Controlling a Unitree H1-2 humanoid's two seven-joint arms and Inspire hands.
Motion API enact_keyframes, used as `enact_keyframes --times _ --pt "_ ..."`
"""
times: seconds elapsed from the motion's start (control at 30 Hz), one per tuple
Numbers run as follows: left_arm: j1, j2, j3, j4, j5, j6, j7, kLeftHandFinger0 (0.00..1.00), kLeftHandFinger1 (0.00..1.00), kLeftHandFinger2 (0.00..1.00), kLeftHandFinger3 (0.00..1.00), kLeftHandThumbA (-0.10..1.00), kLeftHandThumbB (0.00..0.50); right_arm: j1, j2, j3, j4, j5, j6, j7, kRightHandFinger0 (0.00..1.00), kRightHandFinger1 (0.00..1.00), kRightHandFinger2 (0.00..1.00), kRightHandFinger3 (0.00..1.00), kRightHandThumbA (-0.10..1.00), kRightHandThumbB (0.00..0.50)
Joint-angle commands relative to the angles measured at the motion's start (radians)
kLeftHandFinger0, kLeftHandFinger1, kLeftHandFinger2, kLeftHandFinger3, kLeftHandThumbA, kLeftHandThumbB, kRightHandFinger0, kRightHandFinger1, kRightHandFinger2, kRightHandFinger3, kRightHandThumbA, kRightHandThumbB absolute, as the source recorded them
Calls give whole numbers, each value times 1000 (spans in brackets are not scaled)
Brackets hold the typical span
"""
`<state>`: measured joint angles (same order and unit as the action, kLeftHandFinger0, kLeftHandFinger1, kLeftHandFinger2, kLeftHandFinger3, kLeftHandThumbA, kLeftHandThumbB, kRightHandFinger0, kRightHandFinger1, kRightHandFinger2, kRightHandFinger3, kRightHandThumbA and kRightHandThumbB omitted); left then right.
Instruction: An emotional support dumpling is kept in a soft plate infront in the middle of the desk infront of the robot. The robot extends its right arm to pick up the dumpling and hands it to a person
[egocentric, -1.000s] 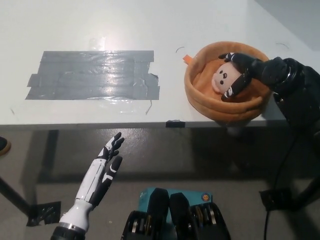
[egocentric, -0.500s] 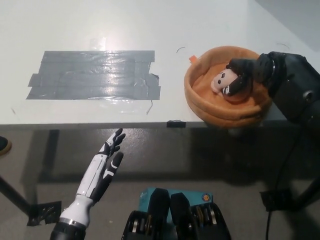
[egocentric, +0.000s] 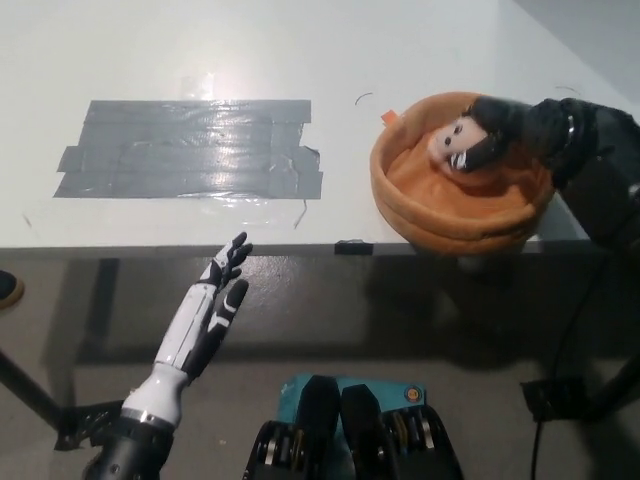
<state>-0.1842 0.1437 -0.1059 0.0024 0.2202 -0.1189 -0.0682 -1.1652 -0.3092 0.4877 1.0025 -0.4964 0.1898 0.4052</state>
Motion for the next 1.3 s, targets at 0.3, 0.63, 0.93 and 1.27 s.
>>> enact_keyframes --times 0.3,0.63,0.93,1.27 --pt "-51 5 7 -8 -2 -12 3 1000 1000 1000 1000 1000 126 13 -13 -335 -470 70 -118 -351 231 728 1000 1000 -100 147" --pt "-5 -6 1 -26 -11 11 -2 1000 1000 1000 1000 1000 144 105 41 -362 -815 76 -111 -306 185 648 1000 1000 -100 166" --pt "23 -1 -14 -23 -6 -11 -8 1000 1000 1000 1000 1000 126 120 91 -324 -851 43 -72 -271 150 628 1000 1000 -100 150" --pt "13 0 -16 -18 -4 -8 -14 1000 1000 1000 1000 1000 115 40 175 -270 -587 17 -112 -319 259 729 1000 1000 -100 183"
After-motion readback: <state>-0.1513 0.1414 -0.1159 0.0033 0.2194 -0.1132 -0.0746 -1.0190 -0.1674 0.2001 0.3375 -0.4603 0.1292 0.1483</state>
